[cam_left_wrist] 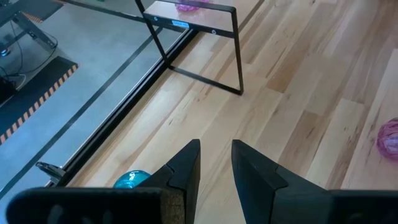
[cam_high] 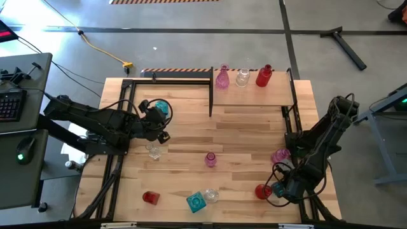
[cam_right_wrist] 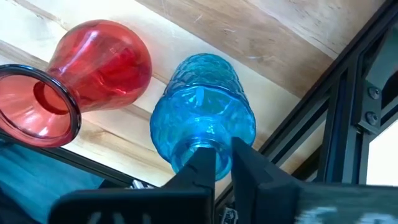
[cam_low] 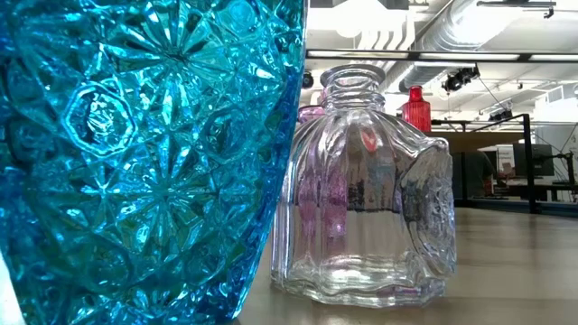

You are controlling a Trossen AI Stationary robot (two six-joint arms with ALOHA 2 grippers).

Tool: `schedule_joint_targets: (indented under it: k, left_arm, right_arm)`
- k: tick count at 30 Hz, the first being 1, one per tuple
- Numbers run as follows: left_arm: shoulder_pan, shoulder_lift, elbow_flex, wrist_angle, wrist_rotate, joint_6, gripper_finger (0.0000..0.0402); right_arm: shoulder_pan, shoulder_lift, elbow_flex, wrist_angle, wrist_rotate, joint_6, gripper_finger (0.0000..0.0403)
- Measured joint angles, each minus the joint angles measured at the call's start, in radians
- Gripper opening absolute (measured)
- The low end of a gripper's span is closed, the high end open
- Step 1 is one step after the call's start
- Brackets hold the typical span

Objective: Sort vases onto shelf
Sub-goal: Put the bottom right blue vase on the shelf

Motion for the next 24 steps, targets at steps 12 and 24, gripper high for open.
schedule_joint_targets:
  k: [12,24]
  left_arm:
    - [0.0,0.0,0.0,0.001,0.0,0.001,0.0083]
    - [0.0,0.0,0.0,0.001,0.0,0.003,0.0083]
  right_arm:
    - [0.0,-0.042,-0.004,0.0,-0.018,-0.037,0.0003]
    - [-0.001,-0.168,-0.004,0.0,-0.009,-0.037,0.0001]
